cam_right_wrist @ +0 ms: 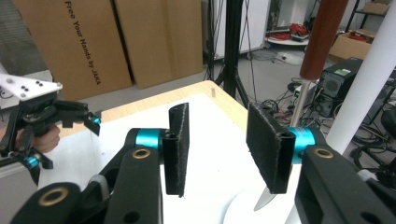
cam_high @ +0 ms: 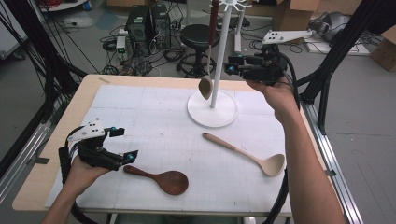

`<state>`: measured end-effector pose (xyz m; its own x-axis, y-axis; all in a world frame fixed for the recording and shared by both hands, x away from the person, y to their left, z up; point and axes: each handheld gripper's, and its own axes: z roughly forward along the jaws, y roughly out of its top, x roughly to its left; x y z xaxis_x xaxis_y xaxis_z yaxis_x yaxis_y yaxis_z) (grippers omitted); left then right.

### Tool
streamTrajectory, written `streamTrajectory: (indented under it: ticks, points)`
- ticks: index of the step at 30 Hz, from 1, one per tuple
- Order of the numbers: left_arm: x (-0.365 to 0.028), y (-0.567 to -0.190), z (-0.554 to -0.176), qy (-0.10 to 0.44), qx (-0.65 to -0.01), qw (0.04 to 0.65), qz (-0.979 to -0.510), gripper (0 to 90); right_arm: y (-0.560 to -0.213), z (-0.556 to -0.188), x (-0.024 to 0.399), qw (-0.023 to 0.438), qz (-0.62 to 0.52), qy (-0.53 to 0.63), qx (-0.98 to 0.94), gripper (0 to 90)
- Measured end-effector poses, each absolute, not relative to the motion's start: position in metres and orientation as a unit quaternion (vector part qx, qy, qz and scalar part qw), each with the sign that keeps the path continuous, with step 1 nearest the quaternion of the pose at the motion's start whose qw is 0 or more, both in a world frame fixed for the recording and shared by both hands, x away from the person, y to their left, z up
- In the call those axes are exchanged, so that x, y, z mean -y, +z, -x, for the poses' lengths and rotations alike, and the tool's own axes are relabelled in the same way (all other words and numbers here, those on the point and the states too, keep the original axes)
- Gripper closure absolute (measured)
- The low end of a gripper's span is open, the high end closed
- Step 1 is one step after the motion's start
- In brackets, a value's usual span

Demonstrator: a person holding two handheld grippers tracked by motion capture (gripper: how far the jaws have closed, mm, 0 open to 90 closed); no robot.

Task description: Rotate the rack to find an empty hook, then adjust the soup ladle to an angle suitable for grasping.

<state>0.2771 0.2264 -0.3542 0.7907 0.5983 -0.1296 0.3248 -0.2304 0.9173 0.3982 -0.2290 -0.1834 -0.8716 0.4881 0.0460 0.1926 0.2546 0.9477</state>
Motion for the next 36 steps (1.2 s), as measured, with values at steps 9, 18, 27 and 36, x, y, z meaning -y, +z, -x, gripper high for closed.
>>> streamTrajectory:
  ticks: [9, 18, 27, 36]
  points:
    - [-0.226, -0.354, -0.276, 0.126, -0.299, 0.542, -0.775, 1.7, -0.205, -0.38, 0.234, 0.126, -0.229, 0.567, -0.781, 48.8]
    - [-0.226, -0.353, -0.276, 0.125, -0.303, 0.543, -0.773, 1.7, -0.234, -0.361, 0.244, 0.115, -0.244, 0.557, -0.785, 43.1]
    - [-0.224, -0.353, -0.274, 0.127, -0.304, 0.543, -0.773, 1.7, -0.269, -0.346, 0.246, 0.115, -0.254, 0.527, -0.803, 40.9]
    - [-0.222, -0.355, -0.273, 0.131, -0.304, 0.538, -0.775, 1.7, -0.304, -0.345, 0.256, 0.115, -0.277, 0.494, -0.816, 39.1]
